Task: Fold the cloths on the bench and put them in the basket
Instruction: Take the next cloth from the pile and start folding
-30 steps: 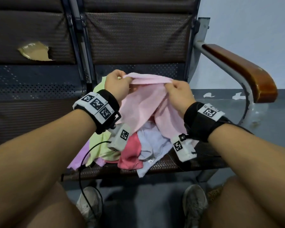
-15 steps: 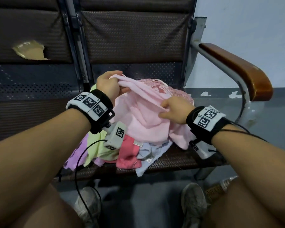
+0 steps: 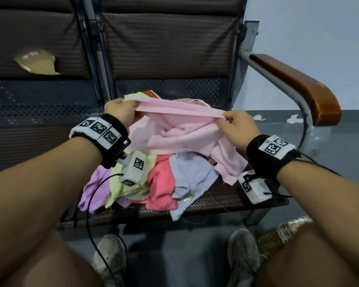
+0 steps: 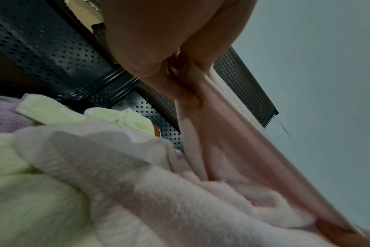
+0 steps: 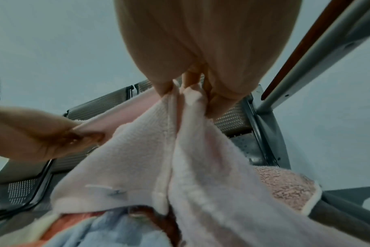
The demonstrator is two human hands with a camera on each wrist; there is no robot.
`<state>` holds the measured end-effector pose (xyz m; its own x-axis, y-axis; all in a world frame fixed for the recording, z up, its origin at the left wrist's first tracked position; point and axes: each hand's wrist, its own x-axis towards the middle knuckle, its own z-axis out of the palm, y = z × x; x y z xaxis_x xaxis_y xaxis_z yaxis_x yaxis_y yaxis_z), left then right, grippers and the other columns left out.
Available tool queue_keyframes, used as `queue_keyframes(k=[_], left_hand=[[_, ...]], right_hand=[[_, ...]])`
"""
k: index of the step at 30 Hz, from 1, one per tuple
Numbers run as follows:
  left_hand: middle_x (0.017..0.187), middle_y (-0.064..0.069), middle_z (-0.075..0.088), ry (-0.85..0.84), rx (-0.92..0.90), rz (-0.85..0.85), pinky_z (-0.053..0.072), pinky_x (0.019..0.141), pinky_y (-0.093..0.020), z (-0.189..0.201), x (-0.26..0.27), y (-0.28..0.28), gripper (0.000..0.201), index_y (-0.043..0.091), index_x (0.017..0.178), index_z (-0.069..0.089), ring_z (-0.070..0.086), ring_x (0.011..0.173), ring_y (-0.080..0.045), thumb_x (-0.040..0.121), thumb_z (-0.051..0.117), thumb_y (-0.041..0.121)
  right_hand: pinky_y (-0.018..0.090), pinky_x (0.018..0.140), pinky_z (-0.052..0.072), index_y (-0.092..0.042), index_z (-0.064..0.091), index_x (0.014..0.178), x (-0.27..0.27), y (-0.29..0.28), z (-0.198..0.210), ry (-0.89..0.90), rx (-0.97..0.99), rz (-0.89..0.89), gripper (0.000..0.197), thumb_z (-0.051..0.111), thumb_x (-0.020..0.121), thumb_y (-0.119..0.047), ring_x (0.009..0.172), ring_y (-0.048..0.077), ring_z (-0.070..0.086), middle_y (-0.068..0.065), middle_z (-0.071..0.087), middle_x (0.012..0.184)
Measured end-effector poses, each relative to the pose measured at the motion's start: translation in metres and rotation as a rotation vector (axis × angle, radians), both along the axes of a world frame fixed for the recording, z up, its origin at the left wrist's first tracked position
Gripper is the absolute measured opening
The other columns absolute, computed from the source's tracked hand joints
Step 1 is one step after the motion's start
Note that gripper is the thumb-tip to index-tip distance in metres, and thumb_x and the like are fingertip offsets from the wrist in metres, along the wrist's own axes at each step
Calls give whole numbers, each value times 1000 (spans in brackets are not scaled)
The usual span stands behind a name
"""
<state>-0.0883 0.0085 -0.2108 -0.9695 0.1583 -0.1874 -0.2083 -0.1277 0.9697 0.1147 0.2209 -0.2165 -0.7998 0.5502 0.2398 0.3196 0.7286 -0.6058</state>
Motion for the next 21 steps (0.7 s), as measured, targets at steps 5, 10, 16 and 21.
queue_keyframes(k=[5,10,16,21], left_hand=[[61,-7,70,-54,55,20,57,52,-29,3,0,-2,30,4,76,68,70,63,-23,85,43,-10],[79,-11,71,-13,-5,-114,59,58,-26,-2,3,-4,28,5,90,73,72,70,-22,89,51,-11],[65,-14,67,79,-240,-218,47,40,-20,2,9,-3,13,6,95,59,63,41,-15,100,52,15],[67,-12,67,200,-100,-89,48,42,-22,24,13,0,37,7,87,64,64,45,-18,103,31,12]], right_hand=[[30,60,42,-17,62,61,5,-1,-6,-426,237,163,35,62,93,-32,65,24,56,6,61,64],[28,58,34,-9,59,63,3,2,4,-307,274,-20,30,49,90,-18,67,33,55,8,53,60],[26,67,40,-19,67,72,4,11,21,137,-193,-89,34,42,91,-4,70,16,53,-4,58,66],[34,68,36,-11,51,67,7,8,29,16,-15,48,30,39,94,-9,73,24,50,2,50,65]])
